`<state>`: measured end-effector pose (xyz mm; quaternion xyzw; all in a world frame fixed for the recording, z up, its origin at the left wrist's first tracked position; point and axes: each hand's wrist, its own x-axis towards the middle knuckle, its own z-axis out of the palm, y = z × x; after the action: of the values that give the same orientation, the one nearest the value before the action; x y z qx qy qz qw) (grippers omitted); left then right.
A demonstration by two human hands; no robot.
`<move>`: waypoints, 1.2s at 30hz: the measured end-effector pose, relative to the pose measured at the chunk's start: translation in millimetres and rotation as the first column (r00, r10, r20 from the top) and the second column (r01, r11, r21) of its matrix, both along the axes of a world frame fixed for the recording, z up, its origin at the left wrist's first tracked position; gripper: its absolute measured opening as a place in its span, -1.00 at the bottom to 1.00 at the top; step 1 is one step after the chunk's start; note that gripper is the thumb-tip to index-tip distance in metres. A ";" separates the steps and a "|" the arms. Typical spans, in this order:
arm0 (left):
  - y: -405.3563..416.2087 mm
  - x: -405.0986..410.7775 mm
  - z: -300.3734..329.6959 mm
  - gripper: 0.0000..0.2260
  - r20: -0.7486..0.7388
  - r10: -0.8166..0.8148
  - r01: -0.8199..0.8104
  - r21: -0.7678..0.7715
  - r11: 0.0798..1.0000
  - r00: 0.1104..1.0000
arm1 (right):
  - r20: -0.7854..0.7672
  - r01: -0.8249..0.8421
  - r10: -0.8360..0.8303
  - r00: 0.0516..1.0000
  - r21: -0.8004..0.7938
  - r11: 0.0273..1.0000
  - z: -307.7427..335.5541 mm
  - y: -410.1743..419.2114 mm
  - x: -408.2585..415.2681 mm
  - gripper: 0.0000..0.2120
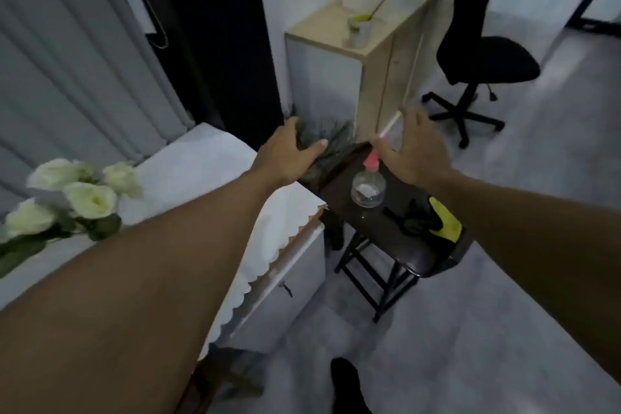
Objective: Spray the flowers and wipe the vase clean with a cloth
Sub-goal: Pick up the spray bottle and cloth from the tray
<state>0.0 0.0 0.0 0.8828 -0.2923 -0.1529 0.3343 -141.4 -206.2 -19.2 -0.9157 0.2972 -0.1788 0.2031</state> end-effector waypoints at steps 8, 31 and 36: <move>-127.7 9.3 -147.6 0.03 -0.332 -0.104 0.179 0.204 0.962 0.937 | -0.340 0.214 -0.189 0.921 0.038 0.976 -137.3 -69.2 -28.2 -0.32; -111.5 0.5 -172.9 -0.65 -0.264 -0.168 0.074 -0.331 0.941 0.950 | -0.434 0.060 -0.004 0.901 0.116 0.991 -157.0 -53.3 35.1 -0.61; -16.5 7.4 -137.8 -0.62 -0.147 -0.078 0.026 -0.329 0.944 0.986 | -0.362 -0.135 0.159 0.919 0.091 0.987 -124.0 16.5 88.6 -0.68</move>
<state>7.4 -16.5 -137.8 0.7925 -0.3094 -0.1805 0.4936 -52.8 -189.6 -143.3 -0.9456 0.2661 0.0214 0.1858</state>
